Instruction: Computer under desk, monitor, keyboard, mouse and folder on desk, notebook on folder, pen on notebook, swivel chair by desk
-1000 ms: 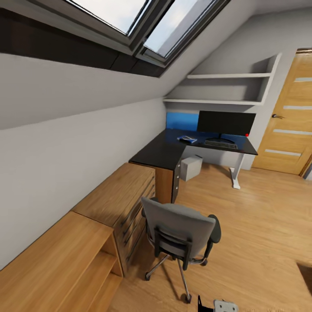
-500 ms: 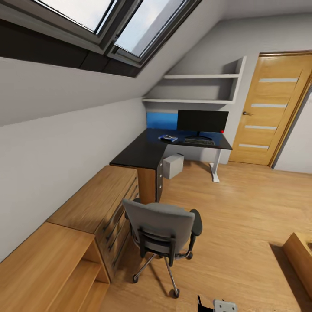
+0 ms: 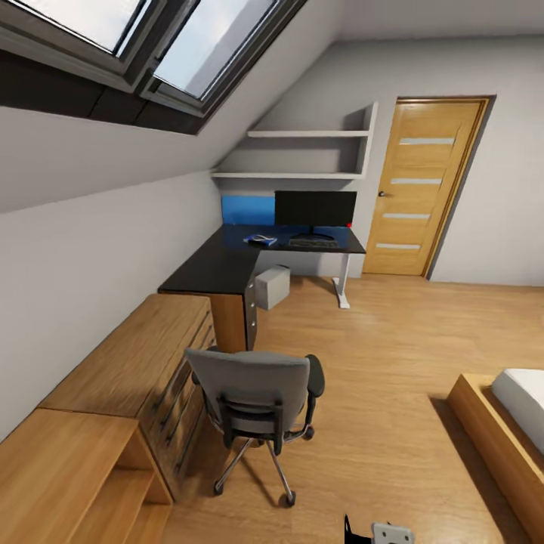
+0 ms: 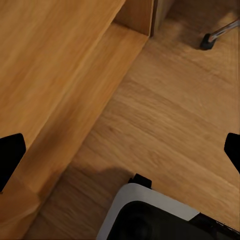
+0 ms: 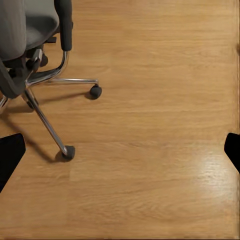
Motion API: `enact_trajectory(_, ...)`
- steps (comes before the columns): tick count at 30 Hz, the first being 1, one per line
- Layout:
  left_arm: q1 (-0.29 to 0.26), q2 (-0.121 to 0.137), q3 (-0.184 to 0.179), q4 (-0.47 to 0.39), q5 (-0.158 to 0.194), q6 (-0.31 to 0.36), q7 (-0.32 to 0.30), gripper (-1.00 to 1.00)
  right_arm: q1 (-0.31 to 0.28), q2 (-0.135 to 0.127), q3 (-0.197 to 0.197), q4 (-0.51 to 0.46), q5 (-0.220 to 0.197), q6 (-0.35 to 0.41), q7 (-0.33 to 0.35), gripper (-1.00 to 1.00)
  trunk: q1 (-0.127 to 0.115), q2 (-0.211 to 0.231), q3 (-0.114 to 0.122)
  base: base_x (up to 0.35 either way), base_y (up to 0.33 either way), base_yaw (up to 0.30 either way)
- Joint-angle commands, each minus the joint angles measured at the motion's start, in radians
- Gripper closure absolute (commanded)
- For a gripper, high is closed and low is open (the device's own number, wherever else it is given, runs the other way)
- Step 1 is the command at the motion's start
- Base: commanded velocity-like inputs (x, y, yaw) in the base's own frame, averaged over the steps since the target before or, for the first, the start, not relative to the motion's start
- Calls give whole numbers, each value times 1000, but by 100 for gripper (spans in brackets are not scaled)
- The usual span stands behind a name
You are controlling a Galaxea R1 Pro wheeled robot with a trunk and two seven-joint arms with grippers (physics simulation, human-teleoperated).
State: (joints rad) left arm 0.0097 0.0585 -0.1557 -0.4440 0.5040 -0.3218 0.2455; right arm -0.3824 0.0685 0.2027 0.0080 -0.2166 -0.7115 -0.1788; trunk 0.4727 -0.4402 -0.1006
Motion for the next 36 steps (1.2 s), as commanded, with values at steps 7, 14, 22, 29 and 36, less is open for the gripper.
enact_trajectory(7, 1, 1, -8, -2, 7, -2, 8, -100, -1, 1, 9, 1, -6, -2, -4, -100, 0, -2, -2, -55, 46, -299)
enact_trajectory(14, 1, 1, -8, -2, 7, -2, 8, -100, -1, 1, 10, 1, -6, -2, -4, -100, 0, -2, -2, -64, 100, -299)
enact_trajectory(22, 0, 1, -8, -2, 7, -3, 8, -100, -1, 1, 10, 1, -6, -3, -4, -100, 0, -2, -2, -92, 141, -300)
enact_trajectory(29, 0, 1, -8, -2, 6, -3, 8, -100, -1, 1, 10, 1, -6, -3, -3, -100, 0, -2, -2, -104, 169, -258)
enact_trajectory(36, 0, 1, -8, -2, 6, -3, 8, -100, -1, 2, 11, 1, -7, -2, -2, -100, 0, -2, -2, -77, 185, -50)
